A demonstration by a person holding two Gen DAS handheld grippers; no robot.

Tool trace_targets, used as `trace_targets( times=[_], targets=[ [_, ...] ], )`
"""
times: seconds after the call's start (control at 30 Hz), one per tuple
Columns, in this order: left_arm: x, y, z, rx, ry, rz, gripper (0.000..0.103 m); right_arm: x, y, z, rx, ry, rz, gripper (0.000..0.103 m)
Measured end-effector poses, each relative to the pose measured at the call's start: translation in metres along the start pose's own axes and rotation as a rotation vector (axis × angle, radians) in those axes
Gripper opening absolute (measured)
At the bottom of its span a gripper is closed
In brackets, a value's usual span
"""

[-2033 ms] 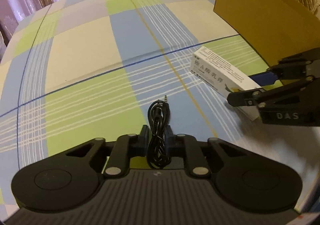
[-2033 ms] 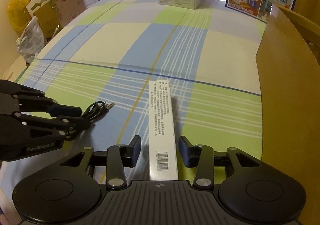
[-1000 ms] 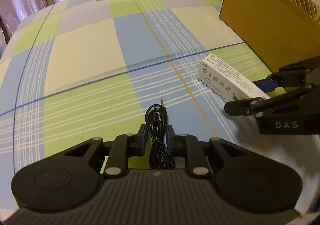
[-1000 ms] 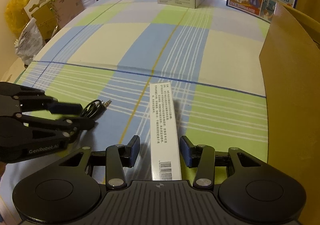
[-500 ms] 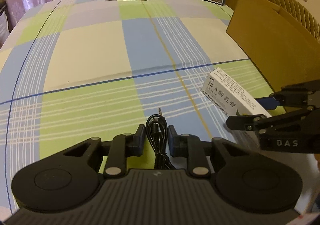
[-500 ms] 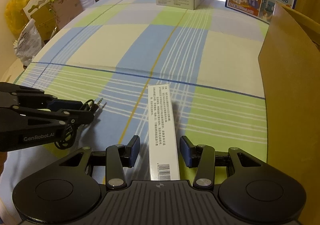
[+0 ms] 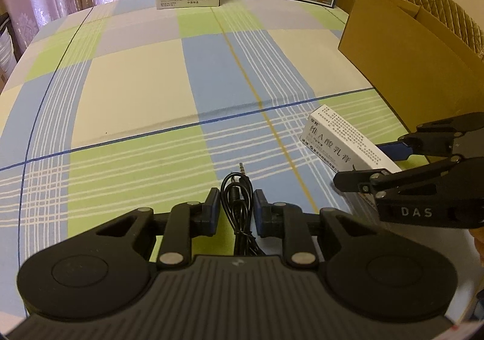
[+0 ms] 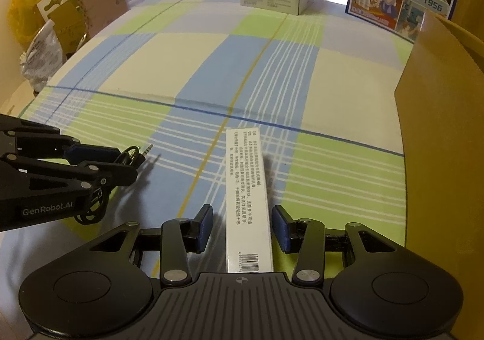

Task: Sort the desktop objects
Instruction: 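Carry the cable with the left tool while the right tool carries the white box to the cardboard box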

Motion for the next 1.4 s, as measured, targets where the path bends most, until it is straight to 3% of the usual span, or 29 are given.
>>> trace_targets(
  times=[0.03,0.8,1.17,1.4],
  targets=[
    [0.000,0.000,0.000,0.000,0.000,0.001,0.018,-0.001,-0.001,0.000,-0.004,-0.002,0.001,0.023],
    [0.009,0.029,-0.009,0.083,0.033,-0.012,0.018,0.002,0.038,0.003,0.097,-0.096,-0.029,0.023],
    [0.059,0.072,-0.008,0.155,-0.001,-0.001,0.018,0.015,0.114,0.033,0.177,-0.189,-0.022,0.023],
    [0.083,0.112,-0.002,0.202,0.041,-0.005,0.018,0.014,0.160,0.044,0.232,-0.191,-0.021,0.023]
  ],
)
Point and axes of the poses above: each gripper's, at about its wrist camera, not at the fingertips, and y roughly against the way its jaws point, x to its right, z to its underside, the point moved 1 cm from there along -y, roughly the way its jaws point, and after that the axes turned 12 degrees about -y, right-handed, at the moved point
